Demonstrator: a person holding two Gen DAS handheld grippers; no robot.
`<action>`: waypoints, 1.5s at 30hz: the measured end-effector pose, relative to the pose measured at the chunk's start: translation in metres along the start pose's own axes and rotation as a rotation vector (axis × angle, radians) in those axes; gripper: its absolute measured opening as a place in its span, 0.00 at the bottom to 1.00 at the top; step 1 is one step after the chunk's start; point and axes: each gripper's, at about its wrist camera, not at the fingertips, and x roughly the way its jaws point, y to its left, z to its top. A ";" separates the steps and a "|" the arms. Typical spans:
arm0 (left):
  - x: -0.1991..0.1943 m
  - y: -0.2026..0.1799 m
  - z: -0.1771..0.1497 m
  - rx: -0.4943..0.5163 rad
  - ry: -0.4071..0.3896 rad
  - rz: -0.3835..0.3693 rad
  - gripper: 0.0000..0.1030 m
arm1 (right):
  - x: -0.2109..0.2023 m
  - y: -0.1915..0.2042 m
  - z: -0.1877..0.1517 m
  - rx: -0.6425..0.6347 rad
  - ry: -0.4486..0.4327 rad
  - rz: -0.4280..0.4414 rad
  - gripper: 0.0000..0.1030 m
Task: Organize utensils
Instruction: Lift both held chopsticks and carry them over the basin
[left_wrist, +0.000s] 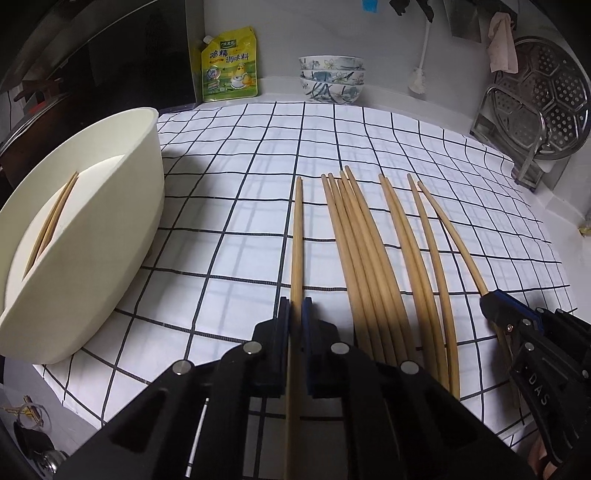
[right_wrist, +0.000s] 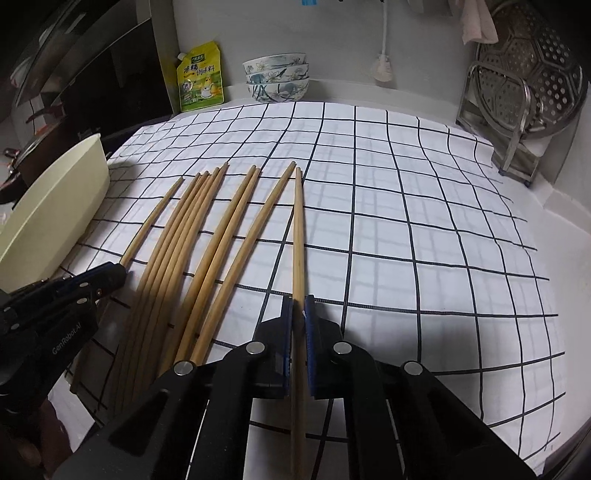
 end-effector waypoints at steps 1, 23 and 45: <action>0.000 0.000 0.000 -0.004 0.005 -0.005 0.07 | 0.000 0.000 -0.001 0.005 0.000 0.003 0.06; -0.083 0.040 0.028 -0.023 -0.151 -0.084 0.07 | -0.063 0.019 0.024 0.143 -0.161 0.126 0.06; -0.113 0.207 0.044 -0.178 -0.273 0.024 0.07 | -0.058 0.190 0.093 -0.063 -0.170 0.304 0.06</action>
